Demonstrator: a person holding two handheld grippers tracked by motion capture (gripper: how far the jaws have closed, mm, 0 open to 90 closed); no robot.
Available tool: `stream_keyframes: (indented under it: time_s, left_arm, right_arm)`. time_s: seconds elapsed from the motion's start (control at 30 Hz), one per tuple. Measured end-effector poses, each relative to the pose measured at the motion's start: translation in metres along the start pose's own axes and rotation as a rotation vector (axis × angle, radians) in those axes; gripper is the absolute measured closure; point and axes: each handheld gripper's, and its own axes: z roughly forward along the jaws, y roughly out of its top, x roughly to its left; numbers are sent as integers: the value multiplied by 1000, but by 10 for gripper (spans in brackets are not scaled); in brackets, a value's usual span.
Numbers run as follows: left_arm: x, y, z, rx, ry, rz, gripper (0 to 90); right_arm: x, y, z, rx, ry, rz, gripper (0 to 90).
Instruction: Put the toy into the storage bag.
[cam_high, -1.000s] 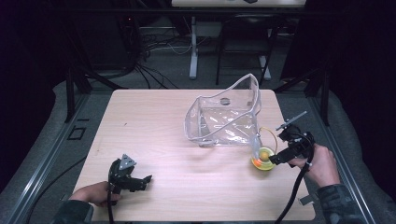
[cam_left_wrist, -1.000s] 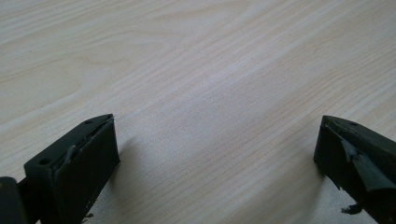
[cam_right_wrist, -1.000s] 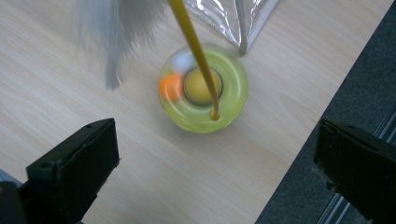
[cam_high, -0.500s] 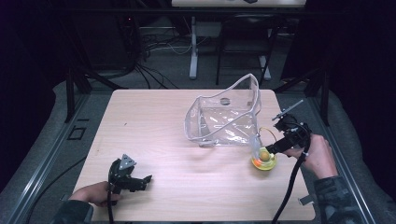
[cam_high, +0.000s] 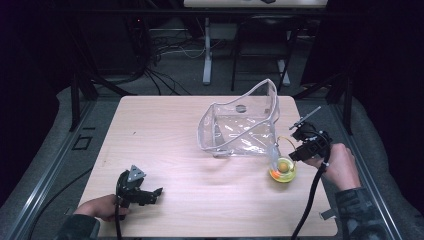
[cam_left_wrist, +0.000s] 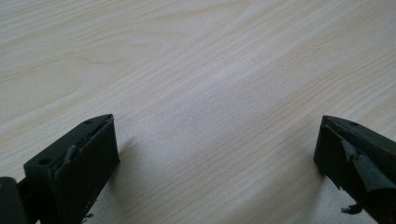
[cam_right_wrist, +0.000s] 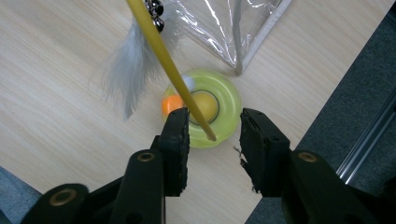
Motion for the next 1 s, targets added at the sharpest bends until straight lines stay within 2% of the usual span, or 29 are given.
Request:
stream_keyframes:
  time_s: [0.13,0.6,0.63,0.87,1.0]
  left_arm:
    - [0,0,0,0,0,0,0]
    - [0,0,0,0,0,0,0]
    - [0,0,0,0,0,0,0]
    - [0,0,0,0,0,0,0]
    - [0,0,0,0,0,0,0]
  right_arm:
    - [0,0,-3,-5,-5,-16,681]
    - [6,1,-5,-16,-27,-28,771]
    - [6,1,-4,-15,-27,-36,803]
    - [5,0,-2,-25,-26,-34,862]
    - [3,-1,-1,-41,0,-25,876]
